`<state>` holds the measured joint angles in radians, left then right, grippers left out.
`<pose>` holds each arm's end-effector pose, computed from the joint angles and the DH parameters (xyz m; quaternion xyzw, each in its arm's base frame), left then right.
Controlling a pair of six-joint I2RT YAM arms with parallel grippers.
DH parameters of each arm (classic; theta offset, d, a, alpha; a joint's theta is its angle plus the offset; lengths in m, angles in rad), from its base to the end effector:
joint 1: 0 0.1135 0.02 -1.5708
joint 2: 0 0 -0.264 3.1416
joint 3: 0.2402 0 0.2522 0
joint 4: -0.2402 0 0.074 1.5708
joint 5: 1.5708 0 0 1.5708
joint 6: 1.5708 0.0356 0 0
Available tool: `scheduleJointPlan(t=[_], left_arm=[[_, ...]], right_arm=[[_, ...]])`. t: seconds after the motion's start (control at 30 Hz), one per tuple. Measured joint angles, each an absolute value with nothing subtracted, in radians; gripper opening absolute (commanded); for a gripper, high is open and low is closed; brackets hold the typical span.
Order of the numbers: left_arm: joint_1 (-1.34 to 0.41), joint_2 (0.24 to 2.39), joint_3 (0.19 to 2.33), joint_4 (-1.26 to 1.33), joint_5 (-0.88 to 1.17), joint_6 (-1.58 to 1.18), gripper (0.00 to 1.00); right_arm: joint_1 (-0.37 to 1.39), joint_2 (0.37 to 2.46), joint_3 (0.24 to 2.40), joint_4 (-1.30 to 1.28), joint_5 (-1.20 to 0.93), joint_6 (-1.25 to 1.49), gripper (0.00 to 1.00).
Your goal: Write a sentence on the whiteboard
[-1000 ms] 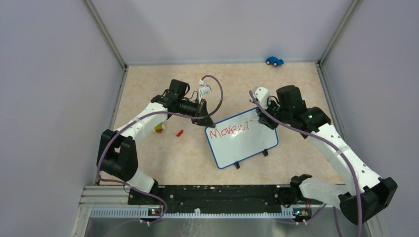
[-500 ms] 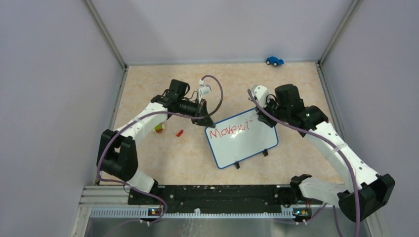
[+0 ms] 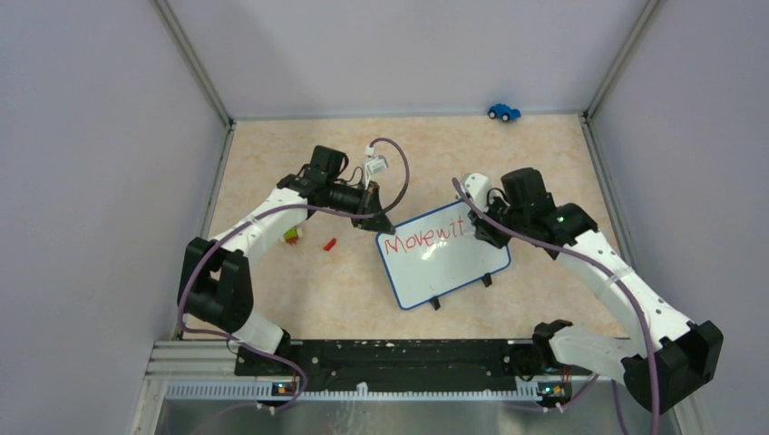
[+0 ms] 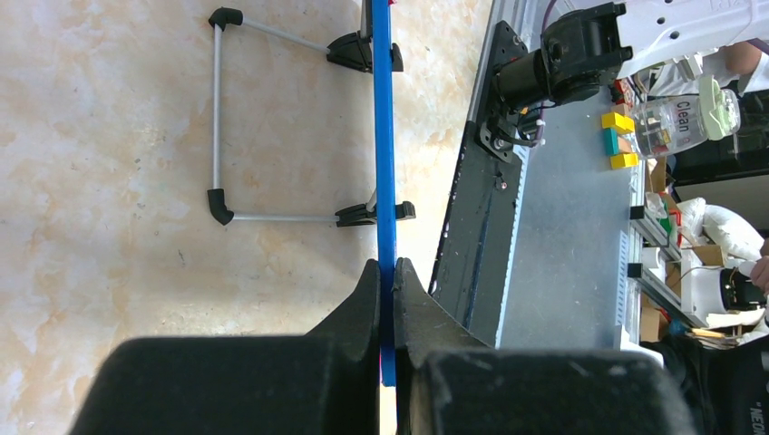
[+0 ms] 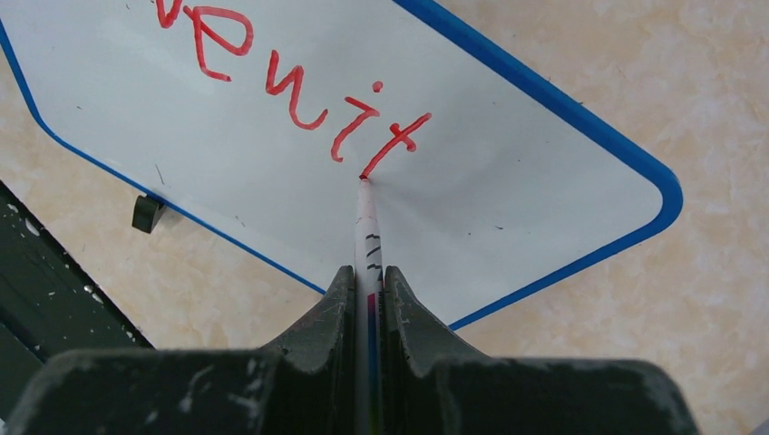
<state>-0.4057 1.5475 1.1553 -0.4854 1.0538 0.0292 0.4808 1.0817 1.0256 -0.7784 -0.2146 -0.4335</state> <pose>0.2833 -0.1554 0.2688 0.3422 0.7570 -0.5196 0.1999 0.1889 0.1071 0.3121 -0.4440 0.8154 0.1084 0.3554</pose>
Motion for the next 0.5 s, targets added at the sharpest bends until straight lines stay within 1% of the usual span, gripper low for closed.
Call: scheduleJointPlan(t=[0.5], left_arm=[[-0.406, 1.547, 1.155, -0.485, 1.056, 0.029, 0.00]], right_arm=[[0.481, 1.074, 1.043, -0.801, -0.152, -0.434, 0.00]])
